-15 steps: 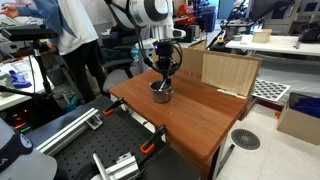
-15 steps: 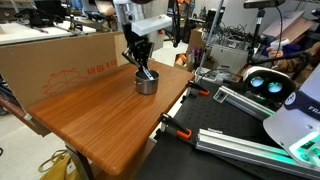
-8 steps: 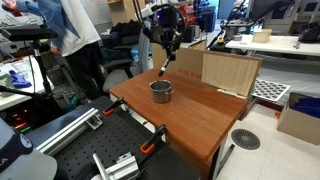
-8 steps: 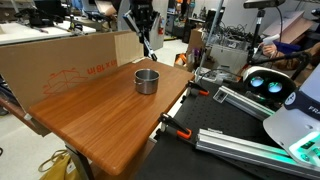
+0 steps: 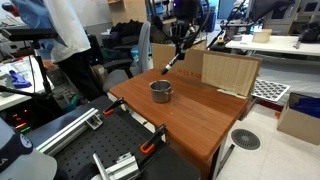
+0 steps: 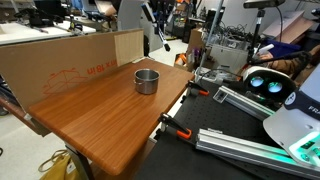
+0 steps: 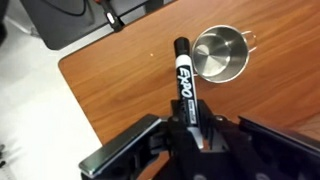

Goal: Take the marker out of the mug and put it on the table

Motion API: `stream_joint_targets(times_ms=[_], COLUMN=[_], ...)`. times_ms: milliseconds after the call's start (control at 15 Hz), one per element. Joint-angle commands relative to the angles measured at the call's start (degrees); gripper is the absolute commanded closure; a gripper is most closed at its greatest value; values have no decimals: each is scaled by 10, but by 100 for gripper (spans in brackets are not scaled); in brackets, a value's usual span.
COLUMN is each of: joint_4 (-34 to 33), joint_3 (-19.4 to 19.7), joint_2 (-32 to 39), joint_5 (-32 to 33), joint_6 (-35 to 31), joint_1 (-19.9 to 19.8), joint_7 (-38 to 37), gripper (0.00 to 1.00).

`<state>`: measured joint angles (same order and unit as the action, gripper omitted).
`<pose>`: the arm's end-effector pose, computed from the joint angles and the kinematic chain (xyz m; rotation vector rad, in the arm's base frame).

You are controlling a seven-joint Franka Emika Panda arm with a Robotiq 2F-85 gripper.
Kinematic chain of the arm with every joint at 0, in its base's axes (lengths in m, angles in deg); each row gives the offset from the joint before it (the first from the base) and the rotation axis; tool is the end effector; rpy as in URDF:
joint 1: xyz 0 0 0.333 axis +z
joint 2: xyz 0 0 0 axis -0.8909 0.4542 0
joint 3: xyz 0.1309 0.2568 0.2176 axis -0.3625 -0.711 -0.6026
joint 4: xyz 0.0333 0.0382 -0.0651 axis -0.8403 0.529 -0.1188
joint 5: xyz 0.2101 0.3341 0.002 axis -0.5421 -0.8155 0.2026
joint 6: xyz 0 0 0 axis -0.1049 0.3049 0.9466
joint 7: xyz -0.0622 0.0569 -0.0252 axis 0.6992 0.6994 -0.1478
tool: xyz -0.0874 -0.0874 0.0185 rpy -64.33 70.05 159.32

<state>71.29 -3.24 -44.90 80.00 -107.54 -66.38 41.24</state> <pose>0.5465 -0.0804 0.3663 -3.0542 0.6411 0.2533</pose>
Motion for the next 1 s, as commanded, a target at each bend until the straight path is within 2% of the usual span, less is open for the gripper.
stream_joint_targets(times_ms=[0,667,933], joint_4=[-44,-162,-216], joint_3=[4,7,8], joint_2=[44,208,268], joint_5=[-46,-77,-77], joint_6=[31,42,82], joint_1=[-18,-33,-44], joint_7=[27,16,13], gripper=[95,95,95])
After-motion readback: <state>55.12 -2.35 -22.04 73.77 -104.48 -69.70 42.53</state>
